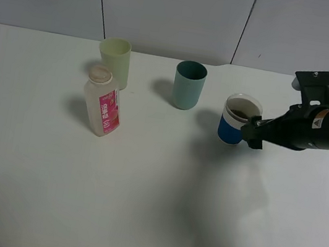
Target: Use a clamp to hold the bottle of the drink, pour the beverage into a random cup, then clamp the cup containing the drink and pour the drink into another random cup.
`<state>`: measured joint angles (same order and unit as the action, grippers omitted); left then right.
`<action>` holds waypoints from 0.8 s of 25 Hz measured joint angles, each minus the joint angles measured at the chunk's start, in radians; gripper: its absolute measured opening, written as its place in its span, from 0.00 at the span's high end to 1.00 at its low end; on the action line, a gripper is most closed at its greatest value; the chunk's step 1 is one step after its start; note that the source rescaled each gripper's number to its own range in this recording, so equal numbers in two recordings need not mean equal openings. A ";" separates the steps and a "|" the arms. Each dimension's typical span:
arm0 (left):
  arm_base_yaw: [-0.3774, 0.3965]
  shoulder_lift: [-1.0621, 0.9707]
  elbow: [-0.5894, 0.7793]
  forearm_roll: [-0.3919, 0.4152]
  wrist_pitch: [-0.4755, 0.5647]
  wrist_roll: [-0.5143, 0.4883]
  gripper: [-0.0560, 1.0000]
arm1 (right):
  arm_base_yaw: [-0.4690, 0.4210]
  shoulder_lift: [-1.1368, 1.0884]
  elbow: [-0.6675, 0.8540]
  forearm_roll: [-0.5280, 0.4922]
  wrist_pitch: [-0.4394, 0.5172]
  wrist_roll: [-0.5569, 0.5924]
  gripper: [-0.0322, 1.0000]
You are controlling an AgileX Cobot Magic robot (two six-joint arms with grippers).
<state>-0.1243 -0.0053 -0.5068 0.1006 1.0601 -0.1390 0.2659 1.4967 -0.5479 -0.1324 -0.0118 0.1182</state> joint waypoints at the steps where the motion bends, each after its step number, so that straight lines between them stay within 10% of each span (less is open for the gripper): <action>1: 0.000 0.000 0.000 0.000 0.000 0.000 0.00 | 0.000 0.020 0.000 -0.017 -0.018 0.007 0.00; 15: 0.000 0.000 0.000 0.000 0.000 0.000 0.00 | 0.000 0.164 0.109 -0.119 -0.429 -0.038 0.00; 20: 0.000 0.000 0.000 0.000 0.000 0.000 0.00 | 0.000 0.167 0.154 0.050 -0.583 -0.215 0.00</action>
<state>-0.1243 -0.0053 -0.5068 0.1006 1.0601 -0.1390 0.2659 1.6641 -0.3942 -0.0825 -0.5945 -0.0965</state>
